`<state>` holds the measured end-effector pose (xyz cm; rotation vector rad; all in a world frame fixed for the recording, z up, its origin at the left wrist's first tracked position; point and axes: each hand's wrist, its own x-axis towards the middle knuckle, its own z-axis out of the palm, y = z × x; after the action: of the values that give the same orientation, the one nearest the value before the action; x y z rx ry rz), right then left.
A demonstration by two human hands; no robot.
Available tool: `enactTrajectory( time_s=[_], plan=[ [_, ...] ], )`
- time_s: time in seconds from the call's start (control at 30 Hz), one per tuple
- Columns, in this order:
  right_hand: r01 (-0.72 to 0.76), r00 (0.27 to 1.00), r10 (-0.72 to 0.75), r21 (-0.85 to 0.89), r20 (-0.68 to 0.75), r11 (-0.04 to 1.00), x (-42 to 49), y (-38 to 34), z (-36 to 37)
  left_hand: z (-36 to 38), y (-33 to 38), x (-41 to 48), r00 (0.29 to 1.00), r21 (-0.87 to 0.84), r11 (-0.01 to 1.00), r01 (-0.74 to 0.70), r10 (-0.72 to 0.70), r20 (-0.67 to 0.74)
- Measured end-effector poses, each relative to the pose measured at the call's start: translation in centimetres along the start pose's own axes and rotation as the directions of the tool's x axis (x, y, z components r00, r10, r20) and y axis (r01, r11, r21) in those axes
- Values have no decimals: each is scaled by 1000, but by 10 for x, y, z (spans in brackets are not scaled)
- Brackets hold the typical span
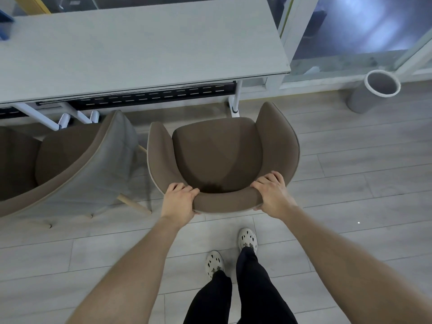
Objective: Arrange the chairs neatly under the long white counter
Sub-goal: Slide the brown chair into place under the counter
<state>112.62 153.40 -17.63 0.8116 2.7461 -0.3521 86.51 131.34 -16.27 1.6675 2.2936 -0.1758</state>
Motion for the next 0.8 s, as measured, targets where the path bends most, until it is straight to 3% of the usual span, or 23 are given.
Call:
enactTrajectory(
  time_s=[0.23, 0.53, 0.8],
  plan=[
    [27, 1000, -27, 2, 10, 1000, 2, -30, 2, 15, -23, -20, 999, -55, 998, 23, -25, -41],
    [12, 999, -12, -2, -39, 1000, 30, -24, -13, 23, -45, 19, 997, -71, 997, 33, -37, -61],
    [22, 998, -23, -6, -63, 1000, 36, -28, -11, 23, -59, 26, 999, -23, 999, 31, -31, -5]
  ],
)
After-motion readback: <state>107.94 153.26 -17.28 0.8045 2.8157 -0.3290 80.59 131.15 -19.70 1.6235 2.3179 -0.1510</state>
